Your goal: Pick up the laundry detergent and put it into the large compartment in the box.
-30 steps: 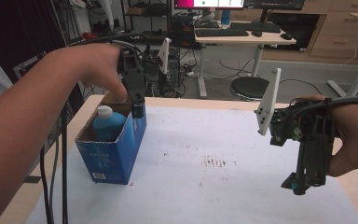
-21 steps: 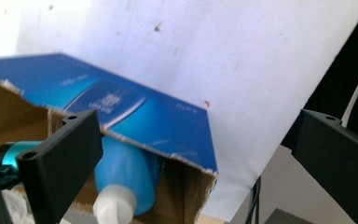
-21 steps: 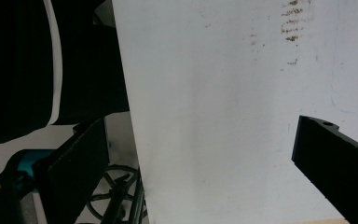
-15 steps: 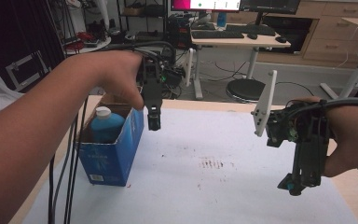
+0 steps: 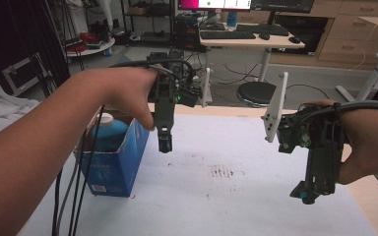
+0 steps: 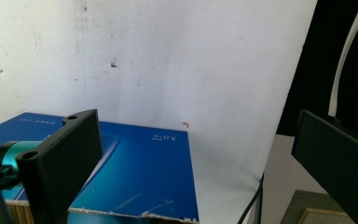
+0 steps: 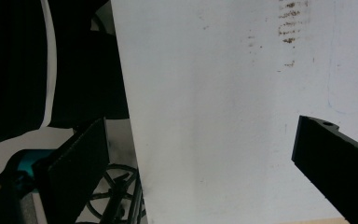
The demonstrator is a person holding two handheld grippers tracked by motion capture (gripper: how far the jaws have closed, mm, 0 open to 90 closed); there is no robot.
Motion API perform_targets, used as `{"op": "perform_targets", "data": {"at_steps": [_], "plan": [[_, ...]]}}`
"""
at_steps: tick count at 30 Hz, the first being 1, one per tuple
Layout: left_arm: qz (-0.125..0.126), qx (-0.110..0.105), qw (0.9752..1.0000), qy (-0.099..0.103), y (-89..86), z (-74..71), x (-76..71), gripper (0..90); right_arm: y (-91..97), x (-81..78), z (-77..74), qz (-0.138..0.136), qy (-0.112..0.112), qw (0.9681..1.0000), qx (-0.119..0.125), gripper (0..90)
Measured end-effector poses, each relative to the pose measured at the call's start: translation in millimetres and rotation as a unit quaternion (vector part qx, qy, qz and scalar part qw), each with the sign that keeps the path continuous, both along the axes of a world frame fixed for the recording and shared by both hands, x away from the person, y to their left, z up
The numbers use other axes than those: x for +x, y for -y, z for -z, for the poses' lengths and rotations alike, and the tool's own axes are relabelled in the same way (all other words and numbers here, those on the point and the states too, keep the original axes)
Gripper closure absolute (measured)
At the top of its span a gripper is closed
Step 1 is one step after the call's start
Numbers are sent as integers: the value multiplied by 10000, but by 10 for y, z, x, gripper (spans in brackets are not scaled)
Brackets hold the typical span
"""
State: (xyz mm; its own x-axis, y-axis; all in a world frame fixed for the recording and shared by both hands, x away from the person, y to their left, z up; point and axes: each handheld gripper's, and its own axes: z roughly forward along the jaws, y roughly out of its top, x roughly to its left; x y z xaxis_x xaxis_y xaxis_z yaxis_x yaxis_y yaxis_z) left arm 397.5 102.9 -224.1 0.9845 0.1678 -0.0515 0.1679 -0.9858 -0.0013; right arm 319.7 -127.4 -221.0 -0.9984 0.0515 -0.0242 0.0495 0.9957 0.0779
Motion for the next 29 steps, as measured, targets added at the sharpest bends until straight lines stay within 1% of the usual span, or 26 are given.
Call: {"op": "perform_targets", "data": {"at_steps": [2, 3, 4, 5, 6, 11, 14, 20, 21, 25, 29], "plan": [[0, 0, 10000, 0, 0, 0, 0, 16, -1, 1, 2, -1, 4, 10000, -1, 32], [62, 83, 9999, 12, 10, 36, 4, 17, -1, 5, 0, -12, 8, 10000, 3, 32], [62, 83, 9999, 12, 10, 36, 4, 17, 0, 8, 1, -21, 9, 10000, 21, 33], [84, 174, 9998, 13, 10, 67, 12, 16, 2, 9, -1, -7, 3, 10000, 20, 32], [112, 194, 9997, 44, 7, 78, 19, 16, 4, 11, -2, 6, 15, 10000, 14, 32], [47, 141, 9999, -8, -21, 107, 38, 17, 3, 24, 7, -11, 5, 10000, 9, 32], [62, 127, 9999, -16, -30, 113, 40, 16, 2, 28, 11, -13, -2, 10000, -4, 32], [21, 167, 9998, -54, -44, 130, 53, 17, -6, 48, 18, -32, -14, 10000, -1, 32], [54, 186, 9998, -48, -48, 136, 62, 16, -9, 55, 21, -45, -10, 10000, -6, 32], [17, 165, 9998, -58, -62, 151, 67, 17, -12, 65, 33, -42, -31, 10000, -3, 32], [42, 152, 9999, -58, -70, 157, 80, 16, -10, 66, 43, -29, -25, 10000, -1, 32]]}}
